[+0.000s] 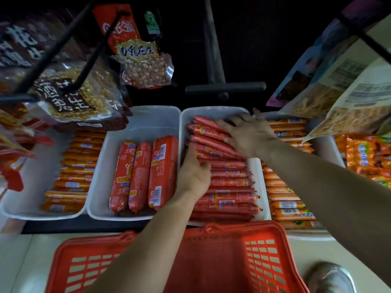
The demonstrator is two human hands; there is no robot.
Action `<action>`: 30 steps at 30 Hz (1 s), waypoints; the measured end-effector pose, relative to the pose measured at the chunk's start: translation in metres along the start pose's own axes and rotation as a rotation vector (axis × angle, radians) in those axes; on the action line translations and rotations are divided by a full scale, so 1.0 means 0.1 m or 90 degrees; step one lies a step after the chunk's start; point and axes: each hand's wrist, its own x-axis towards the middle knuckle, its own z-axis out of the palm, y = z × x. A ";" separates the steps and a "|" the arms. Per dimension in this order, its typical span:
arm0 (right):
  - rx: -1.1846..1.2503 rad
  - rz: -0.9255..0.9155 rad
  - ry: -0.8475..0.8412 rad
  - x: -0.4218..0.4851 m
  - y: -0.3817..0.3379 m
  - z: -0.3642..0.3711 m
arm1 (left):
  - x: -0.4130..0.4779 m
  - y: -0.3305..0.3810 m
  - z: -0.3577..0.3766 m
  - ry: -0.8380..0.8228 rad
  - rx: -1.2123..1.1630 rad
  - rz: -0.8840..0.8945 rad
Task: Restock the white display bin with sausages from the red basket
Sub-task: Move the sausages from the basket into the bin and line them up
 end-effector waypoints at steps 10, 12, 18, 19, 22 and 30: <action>0.050 -0.099 -0.066 -0.13 -0.13 0.15 | 0.08 0.08 -0.07 0.039 -0.081 0.004; -0.006 -0.135 -0.084 -0.01 -0.03 0.11 | 0.25 0.15 -0.05 0.046 -0.098 0.011; 0.120 -0.043 -0.004 -0.30 -0.19 0.10 | 0.65 0.28 0.04 0.016 0.002 -0.024; 0.121 -0.045 -0.014 -0.37 -0.20 0.11 | 0.68 0.29 0.05 0.012 0.025 -0.022; 0.090 -0.056 -0.072 -0.43 -0.22 0.15 | 0.71 0.26 0.07 0.016 0.053 0.002; 0.062 -0.092 -0.022 -0.34 -0.18 0.18 | 0.77 0.30 0.01 0.044 0.044 0.025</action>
